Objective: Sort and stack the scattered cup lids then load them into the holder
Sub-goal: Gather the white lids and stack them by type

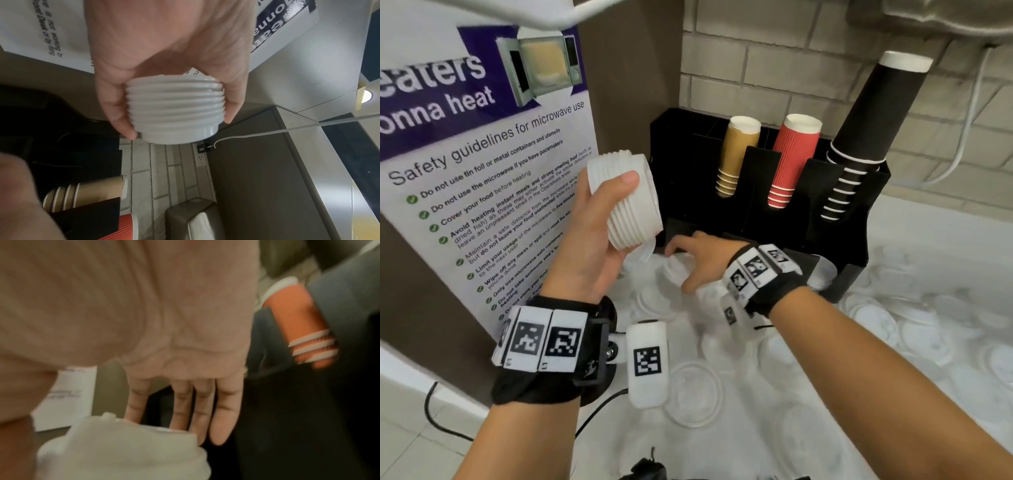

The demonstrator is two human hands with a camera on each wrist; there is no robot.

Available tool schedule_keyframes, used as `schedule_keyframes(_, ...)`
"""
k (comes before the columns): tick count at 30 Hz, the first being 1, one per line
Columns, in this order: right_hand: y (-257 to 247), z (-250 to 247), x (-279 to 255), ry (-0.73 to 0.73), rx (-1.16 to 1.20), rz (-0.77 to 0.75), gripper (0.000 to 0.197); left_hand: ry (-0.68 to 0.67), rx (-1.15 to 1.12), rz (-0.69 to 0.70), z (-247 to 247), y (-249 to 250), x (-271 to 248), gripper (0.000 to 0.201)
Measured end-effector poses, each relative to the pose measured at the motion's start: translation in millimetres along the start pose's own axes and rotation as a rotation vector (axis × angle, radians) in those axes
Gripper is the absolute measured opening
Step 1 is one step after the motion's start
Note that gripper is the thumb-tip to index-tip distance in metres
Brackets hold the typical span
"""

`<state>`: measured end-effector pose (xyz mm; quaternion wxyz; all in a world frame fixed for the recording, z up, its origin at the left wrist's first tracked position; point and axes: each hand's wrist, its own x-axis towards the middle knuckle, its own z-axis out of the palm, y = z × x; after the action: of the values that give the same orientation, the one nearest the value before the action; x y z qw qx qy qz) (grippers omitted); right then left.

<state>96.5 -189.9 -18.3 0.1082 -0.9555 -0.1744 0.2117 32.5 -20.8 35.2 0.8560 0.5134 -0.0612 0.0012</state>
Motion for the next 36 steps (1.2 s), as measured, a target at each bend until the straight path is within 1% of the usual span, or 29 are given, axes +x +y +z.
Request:
schedule_keyframes(2,9.5,-12.5,-10.4,0.025,-0.009,0.002,0.08,-0.001,0.013,0.008,-0.1,1.4,-0.2,0.077)
schedule_keyframes(4,16.7,-20.3,-19.0,0.058,0.046,-0.018,0.083,-0.008,0.018,0.009,1.5,1.6,-0.5,0.077)
schedule_keyframes(7,24.8,-24.3,-34.5,0.155,0.216,-0.07,0.068,-0.012,0.028,0.003,3.8,0.8,-1.4,0.076)
schedule_keyframes(9,28.2,-21.1,-50.1,0.186,0.305,-0.087,0.058,-0.021,0.033,-0.008,5.5,-0.4,-2.2,0.076)
schedule_keyframes(10,29.4,-17.3,-58.4,0.172,0.309,-0.092,0.054,-0.029,0.033,-0.016,6.7,-1.8,-2.7,0.076)
schedule_keyframes(12,30.8,-6.1,-74.3,0.083,0.195,-0.102,0.053,-0.046,0.034,-0.032,8.4,-5.6,-4.0,0.076)
schedule_keyframes(13,30.9,2.0,-81.3,0.016,0.095,-0.094,0.057,-0.048,0.037,-0.04,8.9,-7.7,-4.8,0.075)
schedule_keyframes(15,30.2,21.9,-91.7,-0.105,-0.113,-0.043,0.071,-0.05,0.043,-0.054,8.0,-11.4,-6.1,0.075)
schedule_keyframes(17,29.6,42.4,-96.5,-0.158,-0.243,-0.006,0.085,-0.061,0.052,-0.062,6.0,-12.2,-7.7,0.079)
schedule_keyframes(19,30.3,57.5,-96.4,-0.168,-0.243,-0.005,0.091,-0.07,0.064,-0.058,3.8,-9.9,-9.3,0.082)
schedule_keyframes(22,29.7,68.3,-92.3,-0.175,-0.212,-0.013,0.092,-0.057,0.072,-0.035,1.5,-6.4,-10.6,0.074)
schedule_keyframes(26,28.5,68.6,-85.5,-0.152,-0.199,-0.033,0.088,-0.057,0.075,-0.02,1.5,-4.0,-12.5,0.07)
schedule_keyframes(29,28.1,51.7,-82.3,-0.115,-0.082,-0.024,0.086,-0.067,0.079,-0.023,0.0,-2.4,-14.9,0.072)
schedule_keyframes(31,23.7,38.6,-80.2,-0.048,-0.001,-0.05,0.089,-0.068,0.077,-0.027,0.2,-2.6,-15.8,0.074)
schedule_keyframes(33,19.7,25.9,-77.6,0.036,0.109,-0.094,0.091,-0.069,0.071,-0.037,1.7,-3.3,-16.2,0.083)
schedule_keyframes(34,18.9,20.7,-77.1,0.065,0.136,-0.103,0.088,-0.071,0.071,-0.04,2.6,-3.6,-16.3,0.085)
schedule_keyframes(36,21.9,15.3,-78.4,0.068,0.065,-0.068,0.076,-0.075,0.069,-0.046,4.7,-4.2,-17.0,0.086)
